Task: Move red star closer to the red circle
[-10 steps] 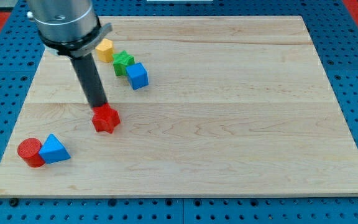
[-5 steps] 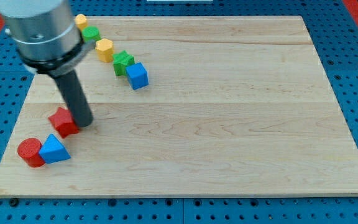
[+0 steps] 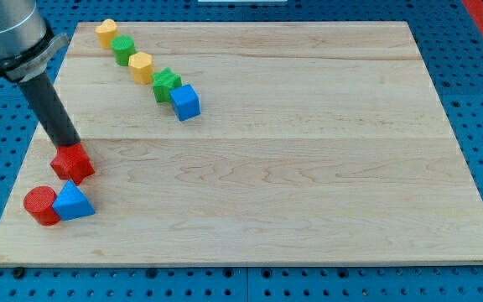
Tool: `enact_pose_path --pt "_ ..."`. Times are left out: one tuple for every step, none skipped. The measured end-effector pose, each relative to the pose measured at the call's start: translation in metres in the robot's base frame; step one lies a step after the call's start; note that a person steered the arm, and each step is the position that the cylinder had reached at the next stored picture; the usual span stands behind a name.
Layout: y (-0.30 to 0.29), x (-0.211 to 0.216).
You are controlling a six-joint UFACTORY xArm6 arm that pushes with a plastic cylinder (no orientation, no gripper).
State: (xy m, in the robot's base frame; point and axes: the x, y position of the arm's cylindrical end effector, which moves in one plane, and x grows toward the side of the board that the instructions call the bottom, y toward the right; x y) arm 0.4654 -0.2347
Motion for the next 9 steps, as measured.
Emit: enact_pose_path --pt "0.003 0.013" --pt "0.003 0.02" --pt "0.003 0.02" --pt "0.004 0.004" --pt "0.031 -0.01" --pt "0.048 -0.004" --pt "0.043 0.013" --pt "0.038 0.027" --pt "0.038 0.029"
